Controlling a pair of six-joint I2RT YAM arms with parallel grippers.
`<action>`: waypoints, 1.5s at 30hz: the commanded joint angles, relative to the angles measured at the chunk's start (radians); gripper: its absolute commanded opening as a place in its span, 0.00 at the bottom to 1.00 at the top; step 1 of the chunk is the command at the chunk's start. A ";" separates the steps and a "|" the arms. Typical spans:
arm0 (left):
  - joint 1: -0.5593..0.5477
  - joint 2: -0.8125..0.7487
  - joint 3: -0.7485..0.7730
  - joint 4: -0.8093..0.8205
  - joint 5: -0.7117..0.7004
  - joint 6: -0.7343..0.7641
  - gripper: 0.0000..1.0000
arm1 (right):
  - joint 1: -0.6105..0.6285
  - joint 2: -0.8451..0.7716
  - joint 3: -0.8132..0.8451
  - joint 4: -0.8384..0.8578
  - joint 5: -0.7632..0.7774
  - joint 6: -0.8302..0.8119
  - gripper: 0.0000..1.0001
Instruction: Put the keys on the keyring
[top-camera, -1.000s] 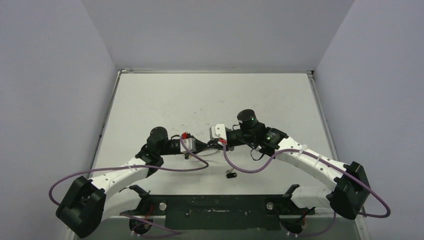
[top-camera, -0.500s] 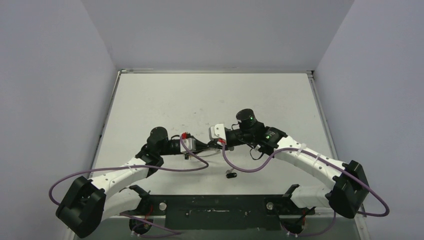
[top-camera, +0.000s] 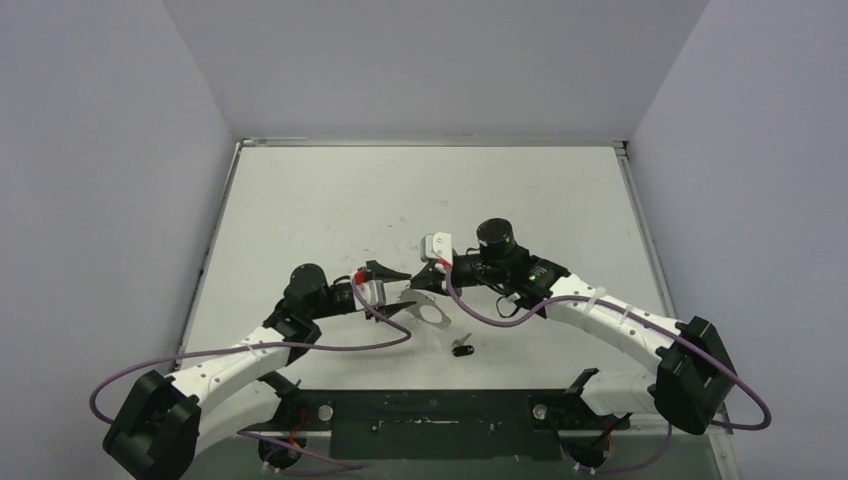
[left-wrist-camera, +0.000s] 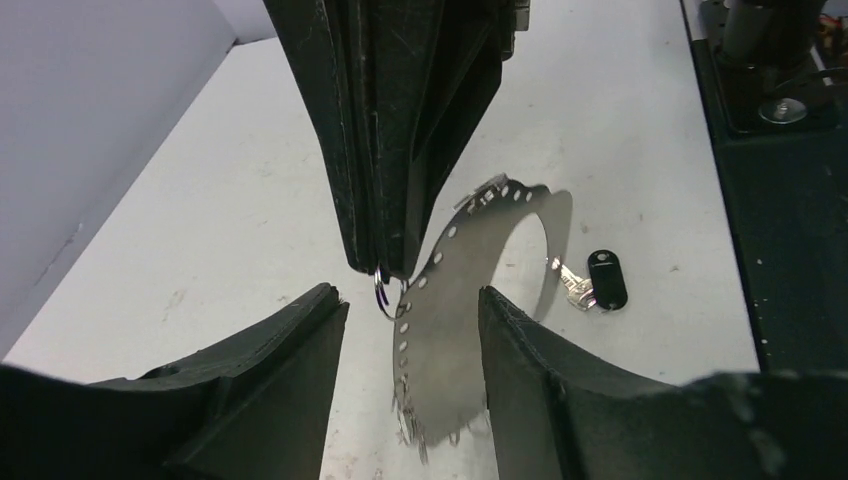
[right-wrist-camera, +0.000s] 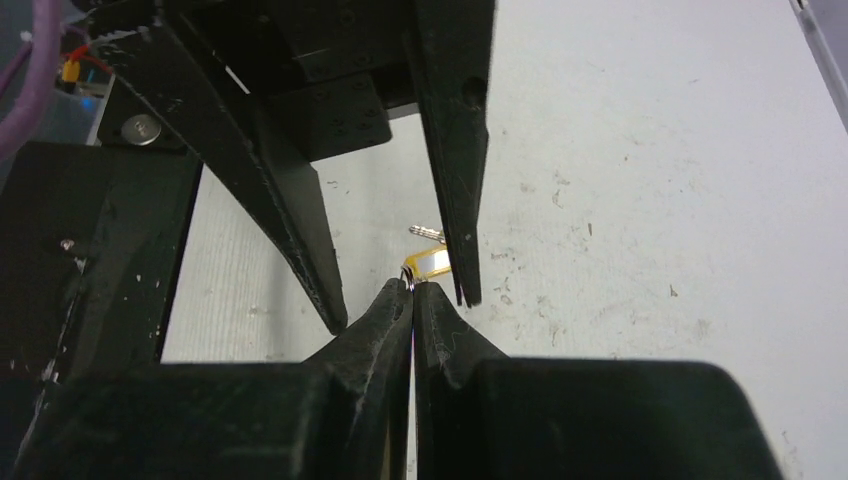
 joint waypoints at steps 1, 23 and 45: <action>-0.003 -0.063 -0.054 0.088 -0.111 0.006 0.51 | -0.035 0.000 -0.060 0.341 -0.044 0.232 0.00; -0.004 -0.009 -0.219 0.557 -0.286 -0.092 0.23 | -0.044 0.043 -0.177 0.766 -0.090 0.539 0.00; -0.003 -0.042 -0.229 0.654 -0.293 -0.104 0.23 | -0.044 0.042 -0.185 0.797 -0.103 0.556 0.00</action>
